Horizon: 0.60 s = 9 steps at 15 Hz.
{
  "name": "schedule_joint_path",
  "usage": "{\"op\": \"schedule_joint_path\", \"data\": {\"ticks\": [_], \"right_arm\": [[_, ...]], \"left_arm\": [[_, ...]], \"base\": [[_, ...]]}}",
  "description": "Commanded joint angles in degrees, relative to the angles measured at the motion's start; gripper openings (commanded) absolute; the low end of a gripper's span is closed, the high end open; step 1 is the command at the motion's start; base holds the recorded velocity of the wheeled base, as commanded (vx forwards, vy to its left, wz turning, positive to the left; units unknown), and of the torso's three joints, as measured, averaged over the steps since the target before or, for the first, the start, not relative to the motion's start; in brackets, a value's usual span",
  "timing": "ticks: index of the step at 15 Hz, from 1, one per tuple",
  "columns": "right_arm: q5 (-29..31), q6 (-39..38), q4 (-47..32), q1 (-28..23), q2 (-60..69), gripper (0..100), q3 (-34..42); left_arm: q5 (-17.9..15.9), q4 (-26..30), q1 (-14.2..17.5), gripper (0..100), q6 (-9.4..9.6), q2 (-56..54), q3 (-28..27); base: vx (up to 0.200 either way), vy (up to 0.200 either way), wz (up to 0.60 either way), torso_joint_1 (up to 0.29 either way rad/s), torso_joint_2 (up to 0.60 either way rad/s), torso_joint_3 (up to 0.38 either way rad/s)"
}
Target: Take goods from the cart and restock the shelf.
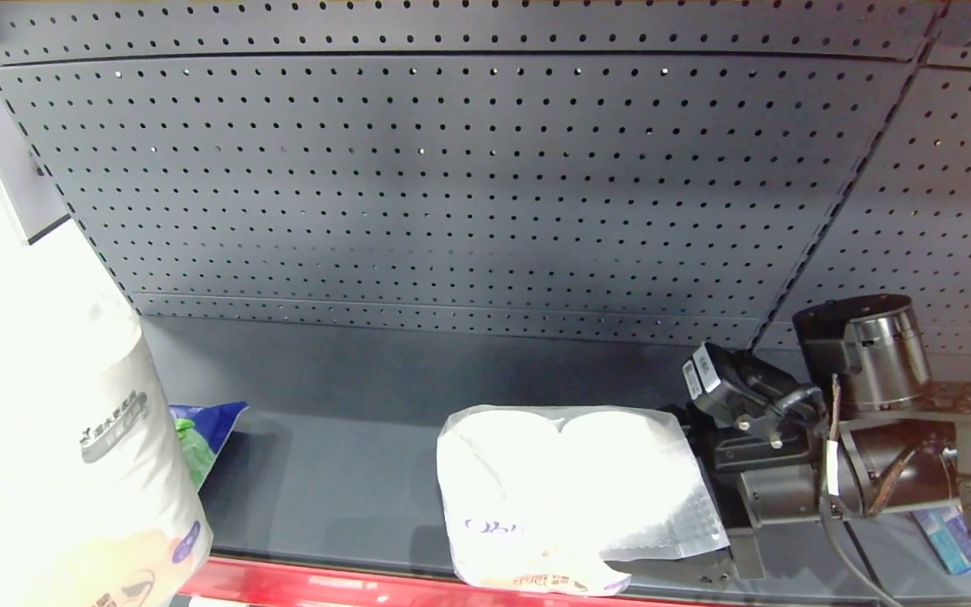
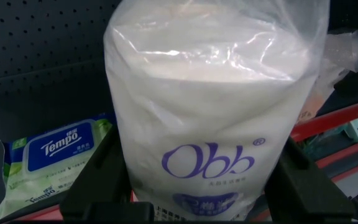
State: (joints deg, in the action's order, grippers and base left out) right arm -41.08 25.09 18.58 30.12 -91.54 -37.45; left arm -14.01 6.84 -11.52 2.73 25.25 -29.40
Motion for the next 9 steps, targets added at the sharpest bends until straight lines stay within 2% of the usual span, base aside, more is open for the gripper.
{"op": "schedule_joint_path", "data": {"ticks": [1,5,9], "right_arm": [[-0.1,0.0,0.3,-0.1,1.2,100,0.2],[0.1,-0.1,0.1,-0.4,2.8,100,0.7],[0.9,-0.1,0.1,-1.0,6.6,100,4.5]], "left_arm": [[0.0,0.0,0.0,0,-0.01,0.0,0.0],[0.0,0.0,0.0,0,0.08,0.2,0.6],[0.0,-0.1,0.0,0,-0.01,0.3,0.8]], "base": [[0.000,0.000,0.00,0.000,0.00,0.000],[0.000,0.000,0.00,0.000,0.00,0.000],[0.000,0.000,0.00,0.000,0.00,0.000]]}}
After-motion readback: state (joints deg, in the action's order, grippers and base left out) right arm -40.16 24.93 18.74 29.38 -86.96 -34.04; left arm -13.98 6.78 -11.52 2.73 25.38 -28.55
